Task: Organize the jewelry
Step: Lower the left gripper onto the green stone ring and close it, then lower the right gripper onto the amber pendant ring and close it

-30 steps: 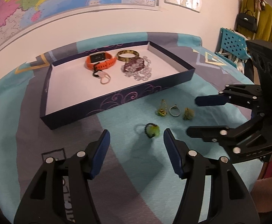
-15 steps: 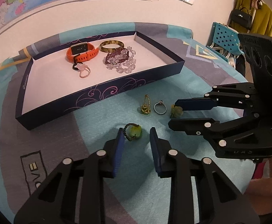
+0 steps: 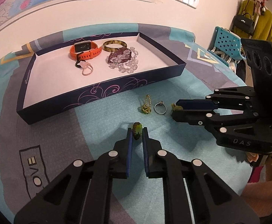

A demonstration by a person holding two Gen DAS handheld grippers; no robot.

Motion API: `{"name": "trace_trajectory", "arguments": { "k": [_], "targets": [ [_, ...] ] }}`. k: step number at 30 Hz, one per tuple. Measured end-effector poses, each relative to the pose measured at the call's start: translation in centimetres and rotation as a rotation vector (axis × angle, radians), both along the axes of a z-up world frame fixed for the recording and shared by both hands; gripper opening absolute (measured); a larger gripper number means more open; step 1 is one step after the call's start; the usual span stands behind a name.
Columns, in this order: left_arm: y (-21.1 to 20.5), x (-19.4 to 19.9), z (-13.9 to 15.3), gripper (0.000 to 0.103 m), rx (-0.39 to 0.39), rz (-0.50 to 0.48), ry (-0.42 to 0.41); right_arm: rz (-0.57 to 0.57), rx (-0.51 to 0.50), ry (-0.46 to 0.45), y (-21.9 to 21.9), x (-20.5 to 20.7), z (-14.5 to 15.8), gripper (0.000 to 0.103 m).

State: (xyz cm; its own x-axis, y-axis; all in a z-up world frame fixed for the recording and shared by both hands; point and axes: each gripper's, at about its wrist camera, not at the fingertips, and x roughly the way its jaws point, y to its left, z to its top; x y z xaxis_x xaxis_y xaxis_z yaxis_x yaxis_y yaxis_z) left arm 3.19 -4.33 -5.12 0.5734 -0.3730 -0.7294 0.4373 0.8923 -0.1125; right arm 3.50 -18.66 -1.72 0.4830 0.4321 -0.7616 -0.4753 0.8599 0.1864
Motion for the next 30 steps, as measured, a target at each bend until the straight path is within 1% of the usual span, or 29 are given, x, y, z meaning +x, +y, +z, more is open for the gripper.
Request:
{"name": "trace_trajectory", "arguments": {
  "k": [2,8,10,11,12,18,19,20,30],
  "targets": [
    [0.07,-0.09,0.06,0.007,-0.004,0.002,-0.001,-0.002,0.018,0.0,-0.27,-0.1,0.18,0.016],
    [0.17,-0.29,0.19,0.007,-0.006,0.003,-0.007,-0.009,0.047,0.002,-0.82,-0.37,0.33,0.016],
    [0.06,-0.21,0.11,0.013,0.009,0.01,-0.013,-0.007,0.049,0.004,-0.79,-0.38,0.32,0.016],
    [-0.03,-0.11,0.04,0.018,0.013,0.007,-0.009,-0.007,0.049,0.004,-0.78,-0.37,0.29,0.016],
    [-0.1,-0.03,0.01,0.02,0.016,0.006,-0.009,-0.006,0.05,0.005,-0.76,-0.36,0.3,0.016],
    [-0.62,0.61,-0.21,0.02,0.031,0.003,-0.001,-0.006,0.055,0.007,-0.72,-0.3,0.25,0.016],
    [-0.68,0.63,-0.25,0.019,0.035,0.003,-0.002,-0.007,0.056,0.007,-0.74,-0.25,0.23,0.016],
    [-0.76,0.64,-0.29,0.015,0.039,0.003,-0.002,-0.007,0.059,0.007,-0.75,-0.25,0.25,0.016],
    [-0.31,0.24,0.46,0.015,0.017,0.02,-0.025,-0.012,0.081,-0.014,-1.0,-0.09,0.9,0.016]
  ]
}}
